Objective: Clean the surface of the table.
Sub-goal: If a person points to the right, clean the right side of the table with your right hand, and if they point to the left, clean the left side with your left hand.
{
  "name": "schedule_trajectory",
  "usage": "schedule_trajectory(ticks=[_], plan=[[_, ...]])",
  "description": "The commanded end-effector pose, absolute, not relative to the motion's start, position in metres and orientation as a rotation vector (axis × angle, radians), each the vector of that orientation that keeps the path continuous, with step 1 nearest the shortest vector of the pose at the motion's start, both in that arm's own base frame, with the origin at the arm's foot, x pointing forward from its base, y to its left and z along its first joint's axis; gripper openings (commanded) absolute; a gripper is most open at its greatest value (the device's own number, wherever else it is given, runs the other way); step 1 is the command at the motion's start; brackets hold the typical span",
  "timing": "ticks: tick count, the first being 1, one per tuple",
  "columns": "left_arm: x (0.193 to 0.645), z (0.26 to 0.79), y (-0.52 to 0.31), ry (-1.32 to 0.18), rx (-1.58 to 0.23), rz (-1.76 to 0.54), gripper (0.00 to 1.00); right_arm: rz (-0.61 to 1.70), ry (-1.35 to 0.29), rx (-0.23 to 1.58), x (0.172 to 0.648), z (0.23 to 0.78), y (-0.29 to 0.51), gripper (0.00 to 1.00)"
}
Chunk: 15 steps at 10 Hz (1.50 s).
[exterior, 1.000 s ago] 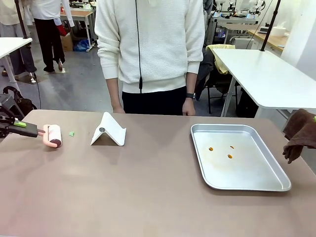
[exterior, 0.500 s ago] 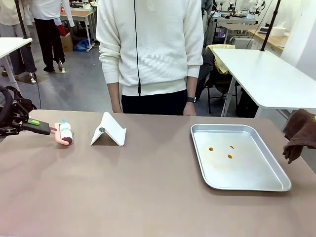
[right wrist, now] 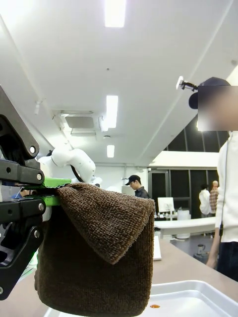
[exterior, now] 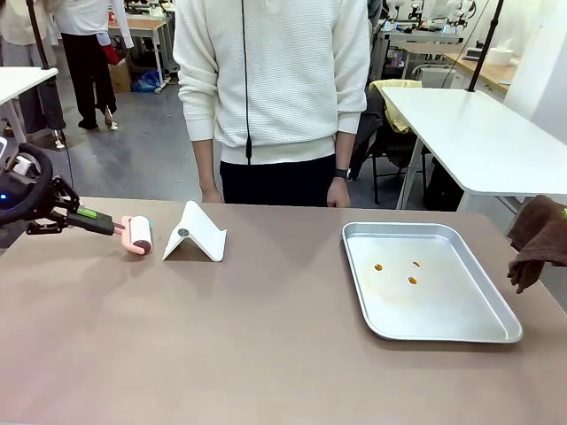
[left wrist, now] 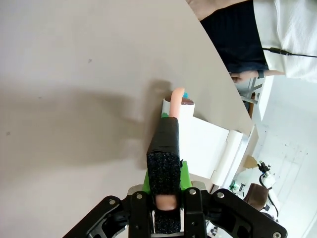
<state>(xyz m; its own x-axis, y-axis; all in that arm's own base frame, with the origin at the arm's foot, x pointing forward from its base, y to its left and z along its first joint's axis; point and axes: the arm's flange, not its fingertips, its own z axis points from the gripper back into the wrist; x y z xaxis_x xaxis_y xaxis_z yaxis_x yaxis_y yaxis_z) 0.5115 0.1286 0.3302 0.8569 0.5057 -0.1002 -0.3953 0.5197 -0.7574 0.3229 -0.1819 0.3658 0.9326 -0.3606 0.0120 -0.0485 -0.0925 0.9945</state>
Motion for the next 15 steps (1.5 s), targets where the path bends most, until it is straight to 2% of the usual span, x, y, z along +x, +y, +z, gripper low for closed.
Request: schedule_trajectory(ticks=[1, 5, 8, 12, 15], plan=[[0.512, 0.299, 0.126, -0.066, -0.756, 0.558, 0.22, -0.271, -0.309, 1.645, 0.321, 0.371, -0.181, 0.0], [0.504, 0.323, 0.143, -0.15, -0.873, 0.553, 0.22, -0.271, -0.309, 1.645, 0.321, 0.371, -0.181, 0.0], [0.473, 0.377, 0.174, -0.329, -1.071, 0.504, 0.22, -0.271, -0.309, 1.645, 0.321, 0.371, -0.181, 0.0], [0.415, 0.429, 0.219, -0.445, -1.258, 0.434, 0.22, -0.271, -0.309, 1.645, 0.321, 0.371, -0.181, 0.0], [0.345, 0.446, 0.24, -0.461, -1.347, 0.31, 0.22, -0.271, -0.309, 1.645, 0.321, 0.371, -0.181, 0.0]])
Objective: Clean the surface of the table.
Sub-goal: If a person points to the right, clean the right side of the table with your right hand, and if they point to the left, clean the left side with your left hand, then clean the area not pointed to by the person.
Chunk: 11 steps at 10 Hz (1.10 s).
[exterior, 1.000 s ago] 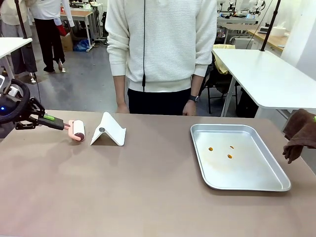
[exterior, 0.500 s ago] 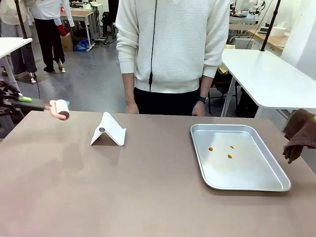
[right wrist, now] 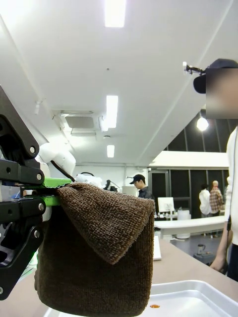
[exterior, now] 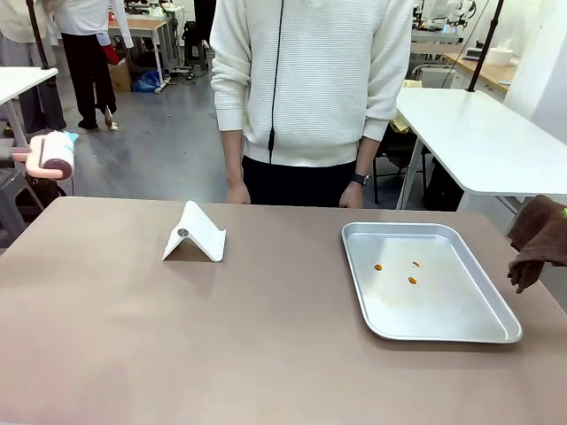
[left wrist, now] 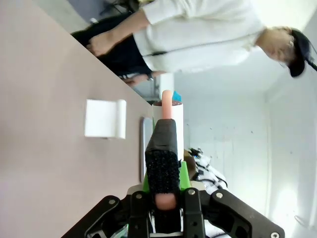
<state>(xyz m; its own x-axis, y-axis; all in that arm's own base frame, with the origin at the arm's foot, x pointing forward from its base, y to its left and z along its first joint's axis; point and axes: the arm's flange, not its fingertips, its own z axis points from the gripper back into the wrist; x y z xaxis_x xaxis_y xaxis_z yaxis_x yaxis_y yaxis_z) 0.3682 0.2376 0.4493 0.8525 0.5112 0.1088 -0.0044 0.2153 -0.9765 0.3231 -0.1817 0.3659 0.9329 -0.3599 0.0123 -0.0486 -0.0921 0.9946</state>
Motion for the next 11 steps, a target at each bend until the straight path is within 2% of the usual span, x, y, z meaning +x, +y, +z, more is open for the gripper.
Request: schedule_trajectory(ticks=[1, 3, 5, 6, 11], plan=[[0.319, 0.445, 0.249, -0.416, -1.404, 0.261, 0.22, -0.271, -0.309, 1.645, 0.321, 0.371, -0.181, 0.0], [0.287, 0.443, 0.265, -0.321, -1.48, 0.181, 0.22, -0.271, -0.309, 1.645, 0.321, 0.371, -0.181, 0.0], [0.263, 0.44, 0.269, -0.244, -1.463, 0.084, 0.22, -0.271, -0.309, 1.645, 0.321, 0.371, -0.181, 0.0], [0.275, 0.444, 0.254, -0.308, -1.483, 0.185, 0.22, -0.271, -0.309, 1.645, 0.321, 0.371, -0.181, 0.0], [0.275, 0.444, 0.254, -0.308, -1.483, 0.185, 0.22, -0.271, -0.309, 1.645, 0.321, 0.371, -0.181, 0.0]])
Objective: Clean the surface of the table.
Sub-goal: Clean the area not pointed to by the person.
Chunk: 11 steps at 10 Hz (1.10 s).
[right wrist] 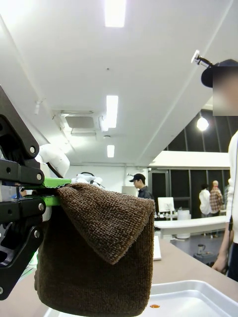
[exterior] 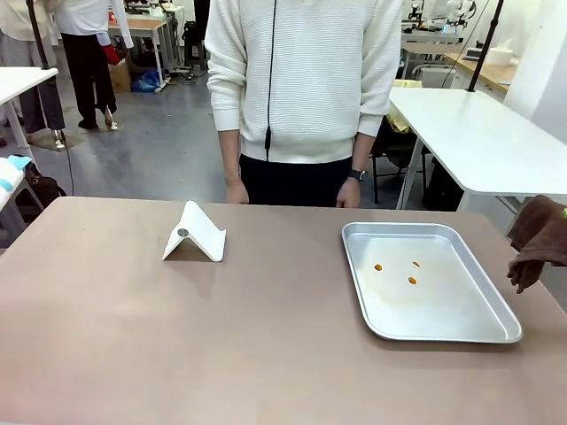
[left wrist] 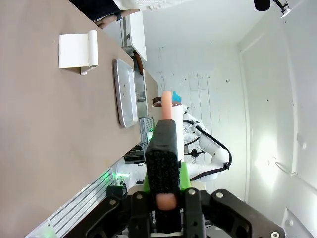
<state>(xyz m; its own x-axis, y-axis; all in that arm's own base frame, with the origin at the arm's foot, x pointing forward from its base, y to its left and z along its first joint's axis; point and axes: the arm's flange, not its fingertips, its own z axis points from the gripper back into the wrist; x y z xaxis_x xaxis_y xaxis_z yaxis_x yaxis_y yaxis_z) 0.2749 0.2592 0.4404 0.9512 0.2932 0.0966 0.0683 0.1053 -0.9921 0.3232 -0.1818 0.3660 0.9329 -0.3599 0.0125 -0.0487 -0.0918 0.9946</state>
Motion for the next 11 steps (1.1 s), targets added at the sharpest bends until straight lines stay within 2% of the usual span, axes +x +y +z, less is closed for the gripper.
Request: schedule_trajectory(ticks=[1, 8, 9, 11], plan=[[0.275, 0.444, 0.254, -0.308, -1.483, 0.185, 0.22, -0.271, -0.309, 1.645, 0.321, 0.371, -0.181, 0.0], [0.275, 0.444, 0.254, -0.308, -1.483, 0.185, 0.22, -0.271, -0.309, 1.645, 0.321, 0.371, -0.181, 0.0], [0.275, 0.444, 0.254, -0.308, -1.483, 0.185, 0.22, -0.267, -0.317, 1.651, 0.323, 0.366, -0.182, 0.07], [0.275, 0.444, 0.254, -0.308, -1.483, 0.185, 0.22, -0.236, -0.308, 1.446, 0.339, 0.392, -0.16, 0.07]])
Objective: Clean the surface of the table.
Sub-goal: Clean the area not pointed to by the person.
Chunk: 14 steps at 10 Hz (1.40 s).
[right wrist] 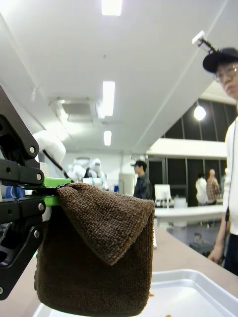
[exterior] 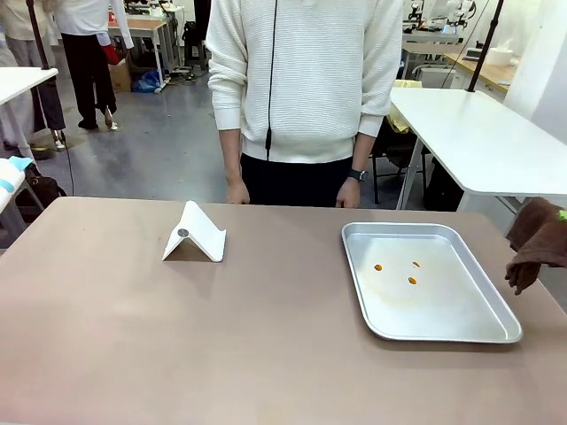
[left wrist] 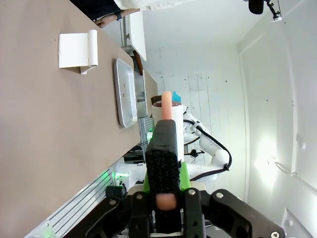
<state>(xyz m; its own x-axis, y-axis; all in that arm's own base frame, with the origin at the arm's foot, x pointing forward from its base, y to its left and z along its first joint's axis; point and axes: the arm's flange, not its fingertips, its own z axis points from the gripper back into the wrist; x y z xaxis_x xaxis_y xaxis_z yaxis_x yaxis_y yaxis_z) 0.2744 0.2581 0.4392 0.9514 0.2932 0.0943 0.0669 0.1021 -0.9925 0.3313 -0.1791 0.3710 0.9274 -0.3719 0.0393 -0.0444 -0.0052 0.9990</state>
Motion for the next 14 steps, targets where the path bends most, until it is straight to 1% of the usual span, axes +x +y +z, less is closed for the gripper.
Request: schedule_trajectory(ticks=[1, 2, 3, 5, 7, 10, 11, 12, 14], plan=[[0.275, 0.444, 0.254, -0.308, -1.483, 0.185, 0.22, -0.201, -0.271, 1.338, 0.356, 0.402, -0.145, 0.07], [0.275, 0.444, 0.254, -0.308, -1.483, 0.185, 0.22, -0.188, -0.257, 1.254, 0.376, 0.408, -0.134, 0.07], [0.275, 0.444, 0.254, -0.308, -1.483, 0.185, 0.22, -0.187, -0.269, 1.121, 0.398, 0.411, -0.126, 0.07], [0.275, 0.444, 0.254, -0.308, -1.483, 0.185, 0.22, -0.173, -0.196, 1.004, 0.439, 0.408, -0.113, 0.07], [0.275, 0.444, 0.254, -0.308, -1.483, 0.185, 0.22, -0.157, -0.178, 0.855, 0.472, 0.399, -0.095, 0.07], [0.275, 0.444, 0.254, -0.308, -1.483, 0.185, 0.22, -0.167, -0.138, 0.684, 0.507, 0.362, -0.073, 0.07], [0.275, 0.444, 0.254, -0.308, -1.483, 0.185, 0.22, -0.175, -0.154, 0.64, 0.515, 0.35, -0.068, 0.07], [0.275, 0.444, 0.254, -0.308, -1.483, 0.185, 0.22, -0.181, -0.183, 0.596, 0.522, 0.342, -0.064, 0.0], [0.275, 0.444, 0.254, -0.308, -1.483, 0.185, 0.22, -0.161, -0.146, 0.572, 0.529, 0.32, -0.054, 0.0]])
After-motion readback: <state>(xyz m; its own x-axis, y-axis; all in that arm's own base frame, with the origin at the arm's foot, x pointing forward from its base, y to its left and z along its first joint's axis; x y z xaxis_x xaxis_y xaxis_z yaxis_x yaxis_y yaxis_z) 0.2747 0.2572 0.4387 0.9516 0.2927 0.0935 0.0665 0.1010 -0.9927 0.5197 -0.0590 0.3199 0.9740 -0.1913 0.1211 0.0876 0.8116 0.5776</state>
